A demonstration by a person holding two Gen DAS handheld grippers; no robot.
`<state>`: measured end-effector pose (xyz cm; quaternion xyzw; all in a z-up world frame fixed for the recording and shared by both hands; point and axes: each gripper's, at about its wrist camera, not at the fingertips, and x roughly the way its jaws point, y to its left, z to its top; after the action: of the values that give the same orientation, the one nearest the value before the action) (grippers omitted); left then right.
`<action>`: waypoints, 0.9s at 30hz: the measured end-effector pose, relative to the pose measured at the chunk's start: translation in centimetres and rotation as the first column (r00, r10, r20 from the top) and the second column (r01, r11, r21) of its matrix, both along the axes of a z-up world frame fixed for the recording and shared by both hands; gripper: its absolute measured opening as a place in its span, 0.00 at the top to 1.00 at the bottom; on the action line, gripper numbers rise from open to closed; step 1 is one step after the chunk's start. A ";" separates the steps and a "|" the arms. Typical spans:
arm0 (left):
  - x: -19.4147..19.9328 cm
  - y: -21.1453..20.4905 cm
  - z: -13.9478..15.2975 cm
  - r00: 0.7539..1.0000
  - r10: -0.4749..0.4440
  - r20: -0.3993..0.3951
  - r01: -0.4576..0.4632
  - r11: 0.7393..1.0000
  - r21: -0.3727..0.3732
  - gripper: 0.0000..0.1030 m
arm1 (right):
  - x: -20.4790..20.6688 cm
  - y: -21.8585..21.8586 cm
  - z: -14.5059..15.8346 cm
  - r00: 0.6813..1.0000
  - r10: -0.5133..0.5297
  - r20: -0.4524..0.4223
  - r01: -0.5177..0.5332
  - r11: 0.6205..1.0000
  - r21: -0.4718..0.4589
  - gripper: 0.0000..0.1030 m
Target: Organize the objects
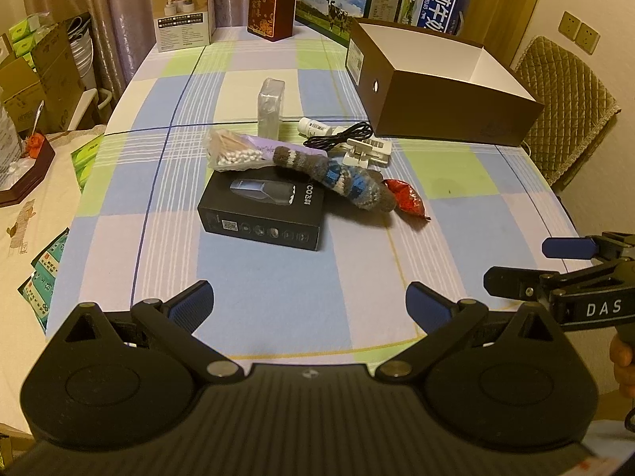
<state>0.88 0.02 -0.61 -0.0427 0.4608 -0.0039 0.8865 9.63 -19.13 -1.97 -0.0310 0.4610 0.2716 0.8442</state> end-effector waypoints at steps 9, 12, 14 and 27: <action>0.9 -0.5 -0.1 1.000 0.005 -0.008 -0.005 1.000 -0.002 0.01 | 1.1 -0.2 0.0 1.000 0.008 -0.006 -0.008 1.000 -0.006 0.02; 1.0 -0.6 -0.1 1.000 0.006 -0.009 -0.006 1.000 -0.004 0.01 | 1.4 -0.1 0.0 1.000 0.013 -0.007 -0.013 1.000 -0.009 0.02; 1.6 -0.5 0.0 1.000 0.007 -0.013 -0.007 1.000 -0.005 0.01 | 1.6 0.1 0.0 1.000 0.016 -0.007 -0.016 1.000 -0.011 0.02; 3.1 0.2 -0.3 0.999 0.021 -0.028 -0.021 1.000 -0.006 0.01 | 3.2 0.7 -0.1 0.999 0.034 -0.014 -0.035 0.999 -0.017 0.02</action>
<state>4.02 0.27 -0.93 -0.0503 0.4728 0.0048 0.8797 12.85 -18.44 -2.10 -0.0444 0.4686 0.2824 0.8359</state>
